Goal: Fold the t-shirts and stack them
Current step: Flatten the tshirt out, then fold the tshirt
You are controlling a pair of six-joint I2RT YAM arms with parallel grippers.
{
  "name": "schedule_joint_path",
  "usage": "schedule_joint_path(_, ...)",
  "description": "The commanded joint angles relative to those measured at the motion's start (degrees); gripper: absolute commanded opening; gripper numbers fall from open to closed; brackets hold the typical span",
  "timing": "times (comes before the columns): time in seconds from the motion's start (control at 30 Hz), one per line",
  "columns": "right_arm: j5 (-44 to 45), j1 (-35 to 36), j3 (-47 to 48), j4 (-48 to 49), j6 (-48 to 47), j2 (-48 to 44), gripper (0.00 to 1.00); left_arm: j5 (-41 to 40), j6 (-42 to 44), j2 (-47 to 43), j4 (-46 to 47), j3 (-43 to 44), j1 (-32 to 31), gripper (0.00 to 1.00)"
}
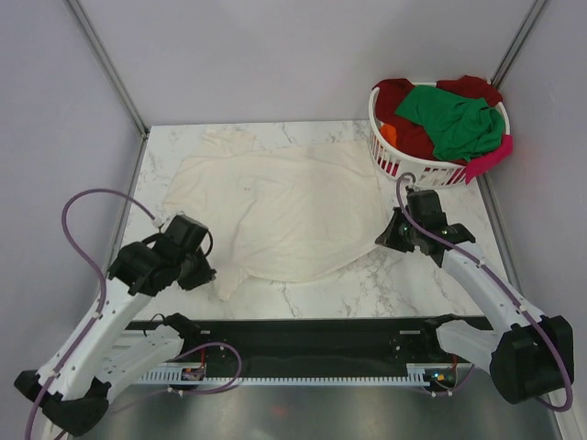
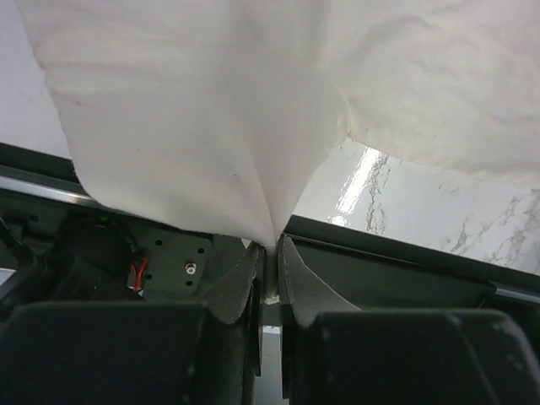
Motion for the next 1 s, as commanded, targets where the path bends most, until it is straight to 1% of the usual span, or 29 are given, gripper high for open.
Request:
schedule_joint_path(0.0, 1.2, 0.0, 8.0, 0.2, -0.3, 3.5, 0.0, -1.6, 13.1, 9.9, 2.6, 6.3, 0.4, 0.13)
schedule_joint_path(0.03, 2.0, 0.0, 9.4, 0.2, -0.5, 4.7, 0.0, -1.4, 14.9, 12.3, 3.8, 9.3, 0.8, 0.13)
schedule_joint_path(0.07, 2.4, 0.0, 12.3, 0.2, -0.7, 5.5, 0.0, -1.0, 16.6, 14.4, 4.7, 10.7, 1.6, 0.13)
schedule_joint_path(0.1, 2.9, 0.0, 13.8, 0.2, -1.0, 8.0, 0.0, -0.4, 20.3, 16.0, 5.6, 12.0, 2.3, 0.13)
schedule_joint_path(0.13, 3.3, 0.0, 15.2, 0.3, -1.1, 9.4, 0.0, 0.2, 22.0, 19.9, 6.5, 14.8, 3.1, 0.13)
schedule_joint_path(0.17, 4.3, 0.0, 18.0, 0.2, -1.6, 10.9, 0.0, 1.3, 23.5, 21.7, 7.7, 16.4, 4.2, 0.12)
schedule_joint_path(0.2, 4.6, 0.0, 19.4, 0.2, -1.7, 13.9, 0.0, 2.1, 26.9, 23.6, 8.5, 17.9, 6.9, 0.11)
schedule_joint_path(0.23, 4.8, 0.0, 20.7, 0.2, -1.8, 15.4, 0.0, 3.0, 28.6, 27.0, 9.1, 20.9, 8.4, 0.11)
schedule_joint_path(0.27, 5.5, 0.0, 23.3, 0.2, -2.0, 16.9, 0.0, 4.0, 30.0, 29.1, 9.9, 22.2, 11.3, 0.11)
schedule_joint_path(0.33, 5.7, 0.0, 25.6, 0.6, -2.1, 21.3, 0.0, 4.9, 34.5, 32.7, 10.7, 26.3, 13.8, 0.1)
schedule_joint_path(0.37, 6.0, 0.0, 27.7, 0.6, -2.1, 22.9, 0.0, 4.4, 35.8, 36.7, 11.0, 27.6, 14.6, 0.1)
schedule_joint_path(0.5, 7.4, 0.0, 32.6, 1.1, -2.4, 31.1, 0.0, 5.8, 41.8, 46.5, 11.4, 34.0, 18.7, 0.08)
schedule_joint_path(0.67, 7.6, -0.4, 38.2, 1.1, -2.5, 38.3, 0.0, 8.4, 43.9, 57.7, 11.8, 41.4, 21.8, 0.03)
schedule_joint_path(0.8, 10.3, -0.9, 40.3, 1.0, -2.4, 40.8, 0.0, 8.5, 44.6, 63.2, 12.1, 45.5, 22.1, 0.02)
schedule_joint_path(0.97, 13.1, -2.2, 41.4, 0.7, -2.2, 43.0, 0.0, 5.3, 45.8, 67.5, 11.9, 50.2, 22.6, 0.02)
